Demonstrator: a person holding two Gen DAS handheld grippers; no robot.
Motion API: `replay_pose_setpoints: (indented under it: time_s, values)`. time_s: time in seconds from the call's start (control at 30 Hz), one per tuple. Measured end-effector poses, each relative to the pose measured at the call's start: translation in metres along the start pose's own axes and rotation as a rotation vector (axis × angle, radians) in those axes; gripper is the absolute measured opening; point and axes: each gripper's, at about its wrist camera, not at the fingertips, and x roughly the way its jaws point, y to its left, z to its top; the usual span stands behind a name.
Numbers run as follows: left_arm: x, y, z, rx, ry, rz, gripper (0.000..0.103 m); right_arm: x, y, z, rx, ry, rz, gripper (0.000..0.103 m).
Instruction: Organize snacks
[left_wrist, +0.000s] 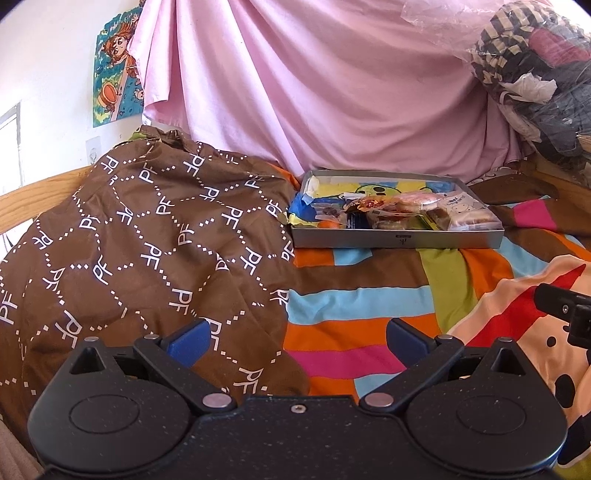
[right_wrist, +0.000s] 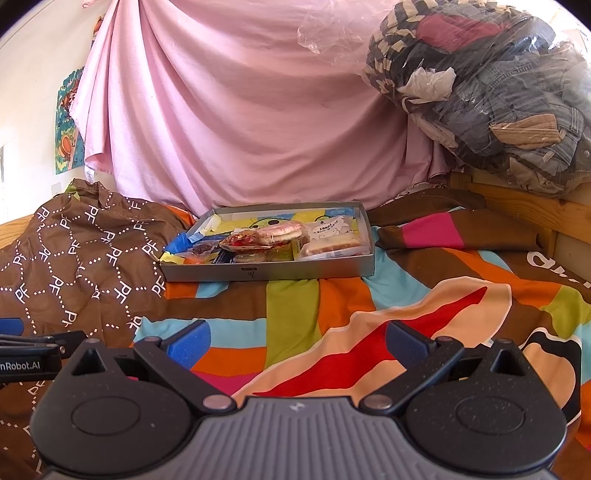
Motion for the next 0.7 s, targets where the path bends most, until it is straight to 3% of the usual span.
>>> replay_pose_setpoints:
  time_s: [0.7]
  values:
    - [0.0036, -0.0005, -0.0017, 0.0, 0.02, 0.02, 0.101, 0.001, 0.0011, -0.0031, -0.015, 0.01, 0.003, 0.103]
